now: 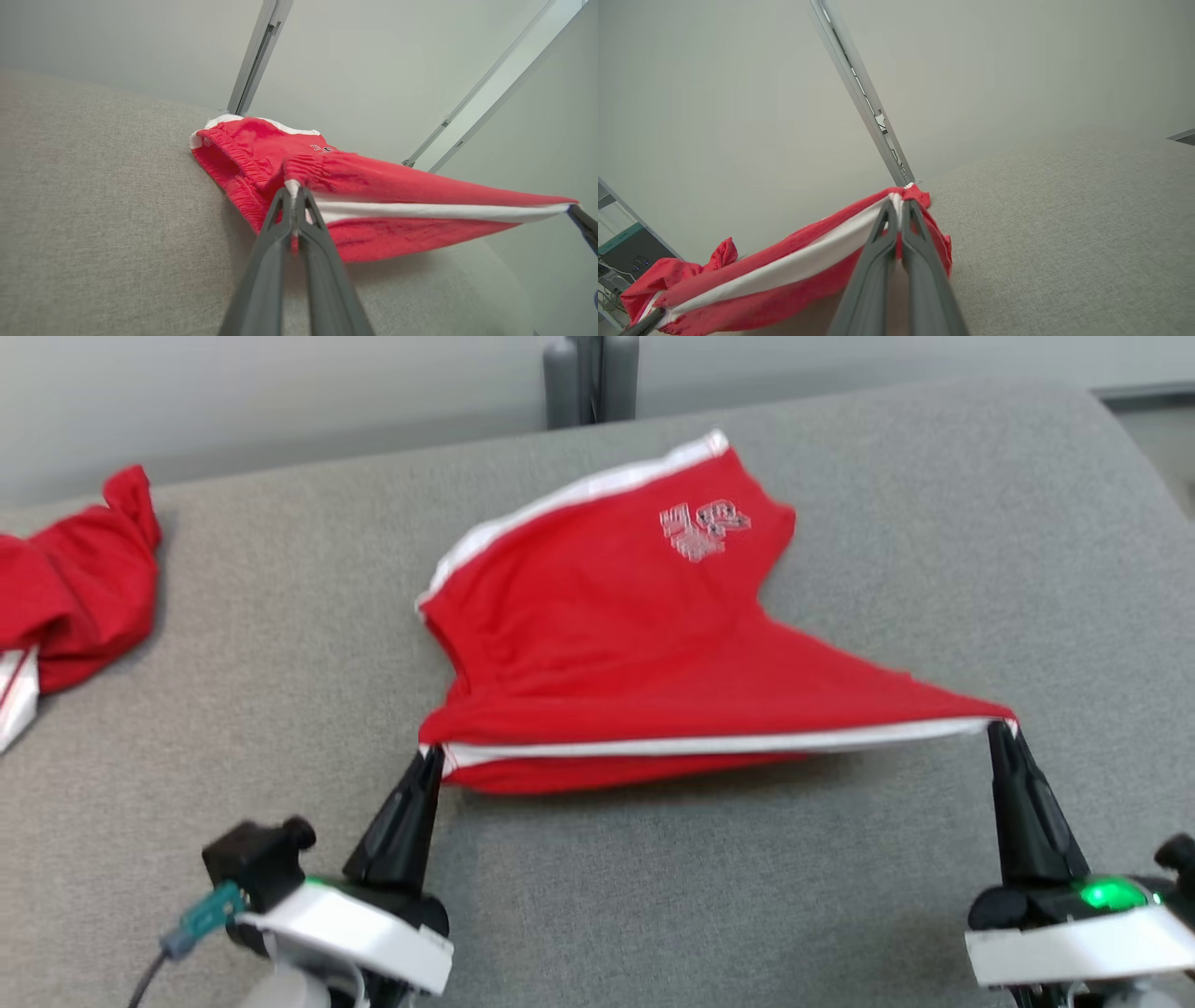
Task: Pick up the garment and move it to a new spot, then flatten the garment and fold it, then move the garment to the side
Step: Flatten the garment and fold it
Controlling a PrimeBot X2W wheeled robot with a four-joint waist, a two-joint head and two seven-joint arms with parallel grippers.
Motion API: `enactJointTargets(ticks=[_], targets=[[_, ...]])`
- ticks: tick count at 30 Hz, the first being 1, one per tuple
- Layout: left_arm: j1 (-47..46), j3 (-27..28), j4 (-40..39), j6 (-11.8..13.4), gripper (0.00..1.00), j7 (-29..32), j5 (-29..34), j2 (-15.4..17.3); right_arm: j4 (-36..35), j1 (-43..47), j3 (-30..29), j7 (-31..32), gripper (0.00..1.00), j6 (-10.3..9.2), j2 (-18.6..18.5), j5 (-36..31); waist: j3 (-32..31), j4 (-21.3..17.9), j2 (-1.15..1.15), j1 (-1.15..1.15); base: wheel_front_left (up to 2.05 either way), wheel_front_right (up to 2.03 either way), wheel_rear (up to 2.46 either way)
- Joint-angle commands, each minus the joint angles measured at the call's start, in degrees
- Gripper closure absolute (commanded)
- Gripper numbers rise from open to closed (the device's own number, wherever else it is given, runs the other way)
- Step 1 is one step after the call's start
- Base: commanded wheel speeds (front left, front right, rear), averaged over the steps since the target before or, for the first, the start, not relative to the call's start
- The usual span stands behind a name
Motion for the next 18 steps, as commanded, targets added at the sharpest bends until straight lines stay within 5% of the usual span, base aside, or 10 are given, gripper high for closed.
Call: enactJointTargets(ticks=[1,18], targets=[[1.71,1.07,-0.98,0.37,1.0,-0.26,0.69,-0.03,-1.06,1.3,-0.64,-0.3,1.0,0.03,-0.14,-0.49,-2.59,0.35,0.0,0.0,0.0,0.0,0.0],[17.07,1.94,-15.44,2.6,1.0,0.42,6.74,0.84,-16.24,13.4,-4.21,6.71,1.0,0.03,2.65,-4.24,-6.78,0.12,0.0,0.0,0.0,0.0,0.0]])
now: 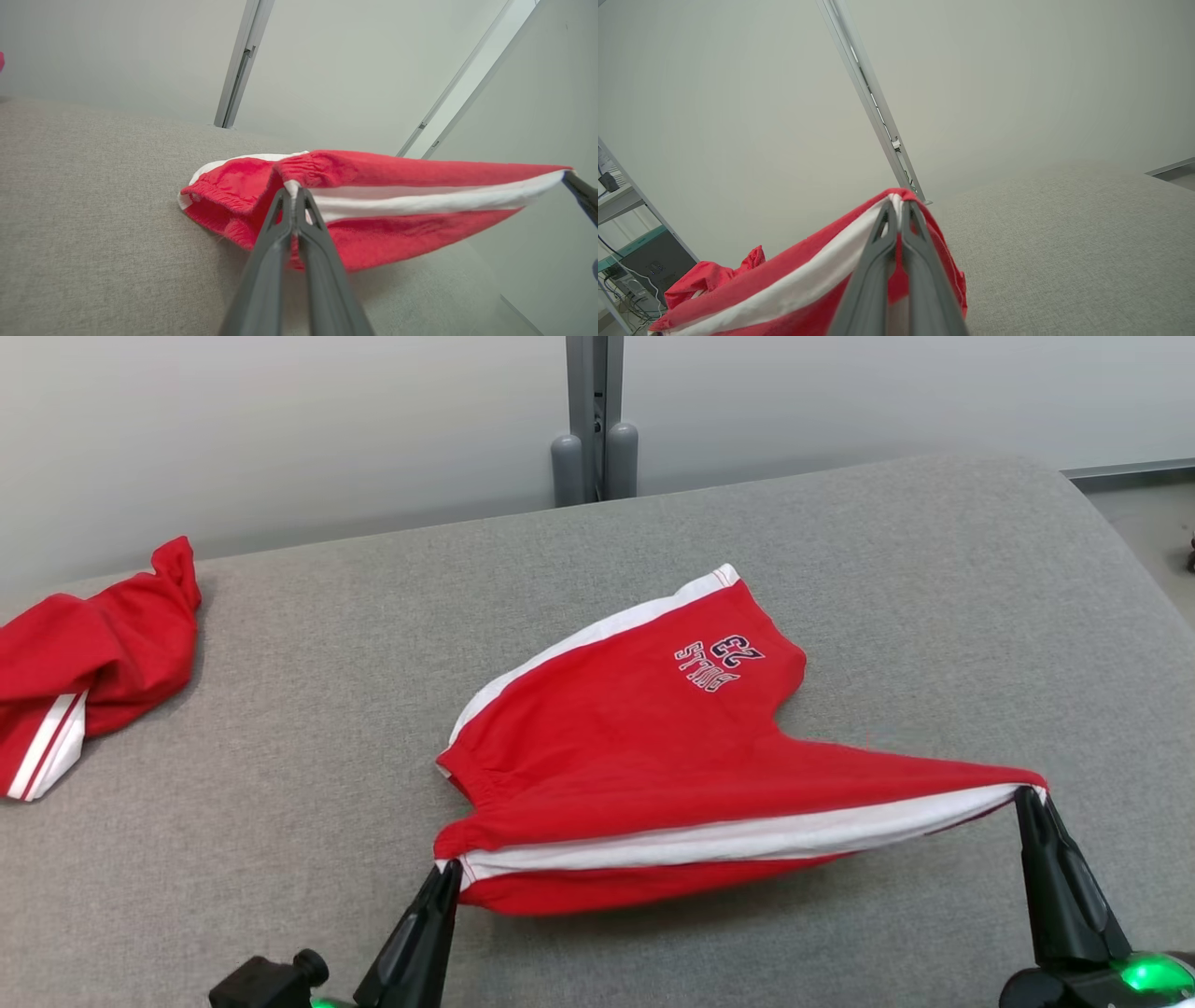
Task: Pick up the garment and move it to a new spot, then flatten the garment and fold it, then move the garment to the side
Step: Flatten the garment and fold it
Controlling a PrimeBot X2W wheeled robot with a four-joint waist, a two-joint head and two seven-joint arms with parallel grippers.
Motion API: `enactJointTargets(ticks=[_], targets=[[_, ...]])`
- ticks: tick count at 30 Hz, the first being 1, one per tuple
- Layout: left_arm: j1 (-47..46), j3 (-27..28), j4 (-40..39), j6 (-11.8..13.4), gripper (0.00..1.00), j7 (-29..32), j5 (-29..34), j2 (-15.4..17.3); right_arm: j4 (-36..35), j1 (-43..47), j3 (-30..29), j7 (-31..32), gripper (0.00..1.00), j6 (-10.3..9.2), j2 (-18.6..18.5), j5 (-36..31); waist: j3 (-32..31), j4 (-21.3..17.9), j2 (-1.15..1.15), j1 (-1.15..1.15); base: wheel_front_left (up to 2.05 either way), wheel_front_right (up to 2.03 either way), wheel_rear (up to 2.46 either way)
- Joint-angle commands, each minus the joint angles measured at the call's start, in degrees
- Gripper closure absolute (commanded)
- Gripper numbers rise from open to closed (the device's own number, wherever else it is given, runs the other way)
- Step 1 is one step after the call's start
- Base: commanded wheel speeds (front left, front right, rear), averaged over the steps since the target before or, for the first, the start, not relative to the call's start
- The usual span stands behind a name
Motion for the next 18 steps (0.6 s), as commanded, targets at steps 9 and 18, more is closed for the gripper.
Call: enactJointTargets(ticks=[9,18], targets=[[-1.23,-0.97,1.57,0.41,1.0,1.26,-0.31,-0.69,5.12,-1.41,-2.96,1.2,1.0,0.03,0.71,-1.09,1.55,2.02,0.0,0.0,0.0,0.0,0.0],[-7.34,-3.02,7.64,0.0,1.0,2.52,0.36,-4.07,12.3,-7.69,-3.71,0.52,1.0,0.03,-0.53,-0.86,4.02,4.18,0.0,0.0,0.0,0.0,0.0]])
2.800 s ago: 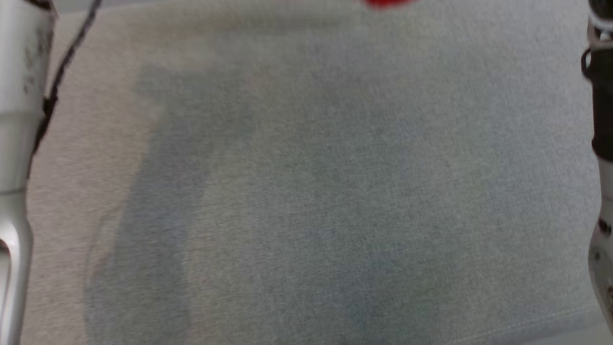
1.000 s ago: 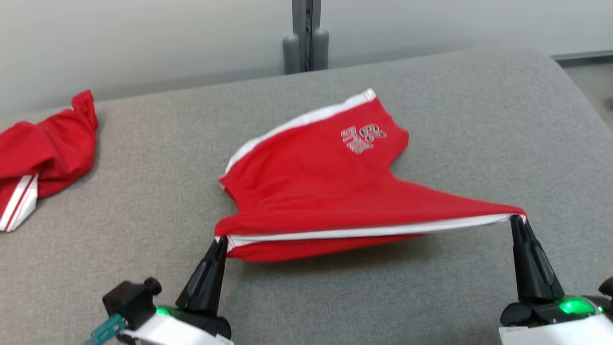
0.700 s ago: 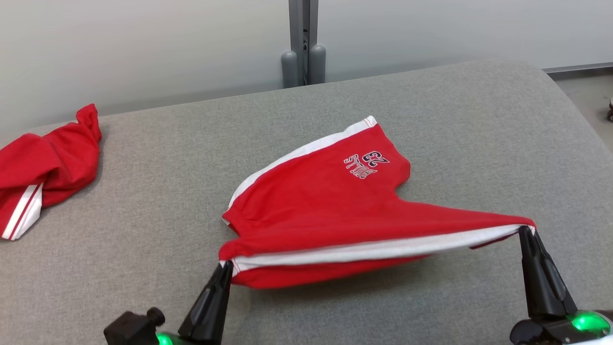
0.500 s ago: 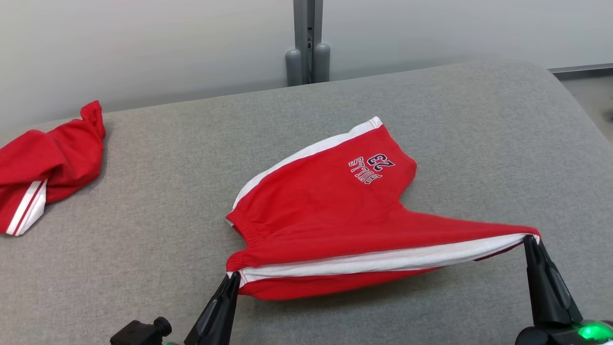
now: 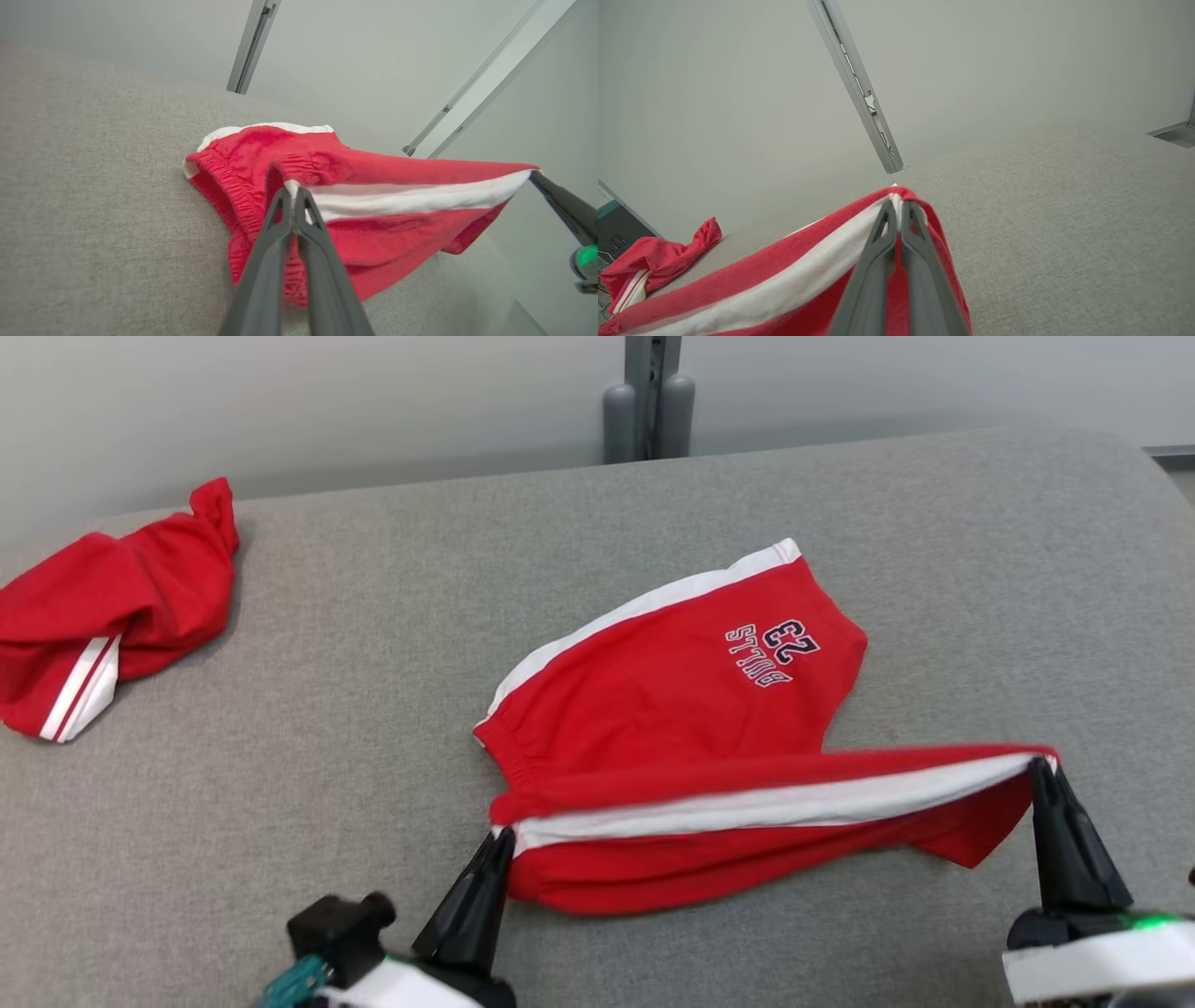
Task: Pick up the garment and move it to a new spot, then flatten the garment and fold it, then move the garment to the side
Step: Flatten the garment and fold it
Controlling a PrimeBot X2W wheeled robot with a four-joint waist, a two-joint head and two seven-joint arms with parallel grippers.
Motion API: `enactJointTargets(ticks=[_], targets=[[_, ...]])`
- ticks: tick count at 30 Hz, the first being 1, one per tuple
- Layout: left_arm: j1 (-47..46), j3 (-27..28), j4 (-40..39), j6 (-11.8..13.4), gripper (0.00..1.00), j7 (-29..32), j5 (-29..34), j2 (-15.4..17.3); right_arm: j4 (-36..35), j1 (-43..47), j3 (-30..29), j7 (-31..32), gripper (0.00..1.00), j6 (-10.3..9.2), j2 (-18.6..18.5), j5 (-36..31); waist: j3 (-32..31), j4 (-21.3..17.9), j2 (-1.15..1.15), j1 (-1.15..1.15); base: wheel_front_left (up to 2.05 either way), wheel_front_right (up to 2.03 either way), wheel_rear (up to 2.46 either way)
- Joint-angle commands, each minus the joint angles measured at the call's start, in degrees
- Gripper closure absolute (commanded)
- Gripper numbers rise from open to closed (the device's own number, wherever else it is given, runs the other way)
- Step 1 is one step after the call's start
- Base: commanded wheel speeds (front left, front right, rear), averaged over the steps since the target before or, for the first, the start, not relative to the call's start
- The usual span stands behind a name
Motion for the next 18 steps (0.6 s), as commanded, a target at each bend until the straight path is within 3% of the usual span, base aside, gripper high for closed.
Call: enactJointTargets(ticks=[1,18], targets=[[-1.28,0.08,0.32,-0.22,1.0,0.19,0.25,-0.02,0.37,-1.05,-0.12,0.12,1.0,0.03,-0.67,0.4,0.62,0.58,0.0,0.0,0.0,0.0,0.0],[-23.32,1.87,20.62,0.47,1.0,4.87,-2.43,-6.35,21.11,-28.68,9.57,5.84,1.0,0.03,-12.43,2.38,7.54,4.95,0.0,0.0,0.0,0.0,0.0]])
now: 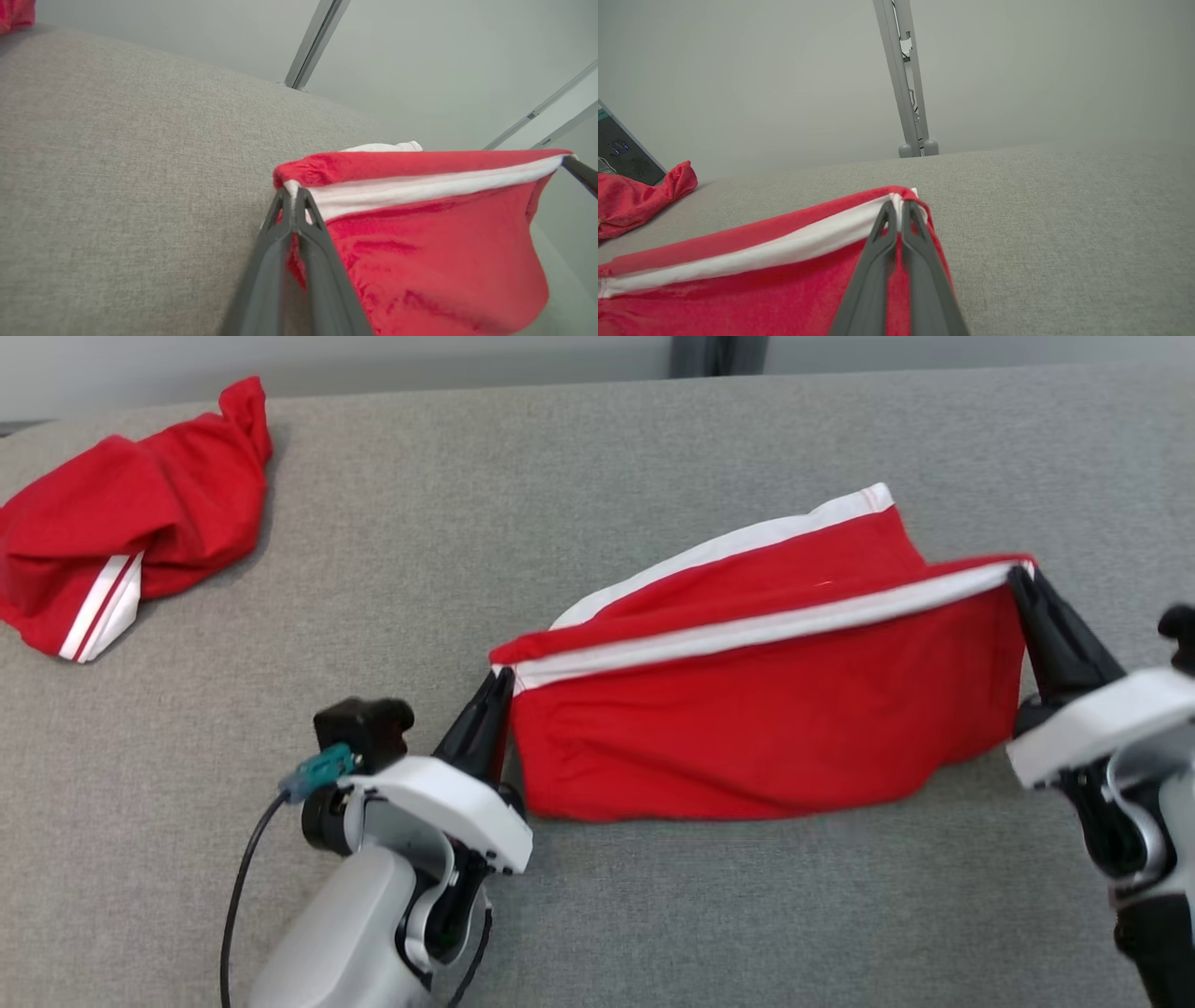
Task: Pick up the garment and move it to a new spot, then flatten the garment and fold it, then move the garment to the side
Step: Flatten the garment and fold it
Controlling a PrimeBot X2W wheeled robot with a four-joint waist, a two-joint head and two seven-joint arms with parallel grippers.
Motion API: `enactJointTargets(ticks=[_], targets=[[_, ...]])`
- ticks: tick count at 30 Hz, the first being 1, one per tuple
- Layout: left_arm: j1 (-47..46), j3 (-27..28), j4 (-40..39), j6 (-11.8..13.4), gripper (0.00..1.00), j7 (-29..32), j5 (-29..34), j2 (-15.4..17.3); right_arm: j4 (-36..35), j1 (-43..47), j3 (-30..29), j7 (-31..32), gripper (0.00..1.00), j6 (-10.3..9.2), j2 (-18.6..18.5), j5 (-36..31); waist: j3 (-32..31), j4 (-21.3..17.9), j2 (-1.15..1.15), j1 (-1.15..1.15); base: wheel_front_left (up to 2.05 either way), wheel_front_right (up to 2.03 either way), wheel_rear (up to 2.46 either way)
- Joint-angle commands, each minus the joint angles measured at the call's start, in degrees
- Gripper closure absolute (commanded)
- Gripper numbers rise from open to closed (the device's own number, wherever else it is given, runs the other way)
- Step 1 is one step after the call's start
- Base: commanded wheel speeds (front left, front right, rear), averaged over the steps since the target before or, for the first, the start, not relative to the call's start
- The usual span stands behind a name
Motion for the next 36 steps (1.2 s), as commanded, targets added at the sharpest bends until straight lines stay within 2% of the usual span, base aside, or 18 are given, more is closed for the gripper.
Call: enactJointTargets(ticks=[1,10,19,20,21,22,23,24,25,26,27,36], targets=[[-2.43,0.16,1.87,-0.15,1.0,0.24,-0.58,-0.15,2.48,-3.0,1.06,0.41,1.0,0.02,-0.99,0.49,0.89,0.82,0.0,0.0,0.0,0.0,0.0],[-9.79,-1.55,10.82,-0.29,1.0,0.0,-1.34,-1.63,17.01,-16.63,6.78,1.65,1.0,0.02,-2.22,3.74,3.18,1.91,0.0,0.0,0.0,0.0,0.0],[-13.71,-4.37,14.47,0.08,1.0,-3.41,-0.82,-2.17,29.6,-26.41,12.71,0.65,1.0,0.02,-1.61,5.91,4.44,2.97,0.0,0.0,0.0,0.0,0.0],[-13.91,-4.78,14.62,0.11,0.71,-3.76,-0.53,-2.17,30.86,-27.19,13.32,0.34,1.0,0.02,-1.58,6.04,4.45,3.11,0.0,0.0,0.0,0.0,0.0],[-13.95,-5.23,14.73,0.09,0.54,-4.04,-0.33,-2.18,32.07,-27.92,13.93,-0.03,1.0,0.02,-1.44,6.28,4.45,3.26,0.0,0.0,0.0,0.0,0.0],[-13.95,-5.23,14.73,0.09,0.54,-4.04,-0.33,-2.18,32.07,-27.92,13.93,-0.03,1.0,0.02,-1.44,6.28,4.45,3.26,0.0,0.0,0.0,0.0,0.0],[-13.9,-5.61,14.74,-0.04,0.27,-4.36,-0.18,-2.19,33.23,-28.62,14.42,-0.45,1.0,0.02,-1.27,6.43,4.45,3.42,0.0,0.0,0.0,0.0,0.0],[-13.86,-5.92,14.59,-0.15,0.0,-4.64,-0.1,-2.18,34.46,-29.3,14.82,-0.88,0.74,0.02,-1.14,6.53,4.44,3.61,0.0,0.0,0.0,0.0,0.0],[-13.71,-6.22,14.42,-0.12,0.0,-4.96,0.02,-2.2,35.57,-29.96,15.25,-1.42,0.56,0.02,-0.97,6.77,4.42,3.81,0.0,0.0,0.0,0.0,0.0],[-13.47,-6.53,14.2,-0.1,0.0,-5.19,0.1,-2.21,36.69,-30.58,15.58,-1.98,0.26,0.02,-0.81,6.93,4.4,3.98,0.0,0.0,0.0,0.0,0.0],[-13.19,-6.74,13.88,-0.12,0.0,-5.53,0.24,-2.22,37.77,-31.08,15.85,-2.58,0.0,0.02,-0.59,7.0,4.38,4.13,0.0,0.0,0.0,0.0,0.0],[-9.0,-7.06,8.4,0.69,0.0,-7.5,2.95,-0.76,42.76,-33.46,18.63,-7.63,0.0,0.02,-0.37,9.47,3.71,4.61,0.0,0.0,0.0,0.0,0.0]])
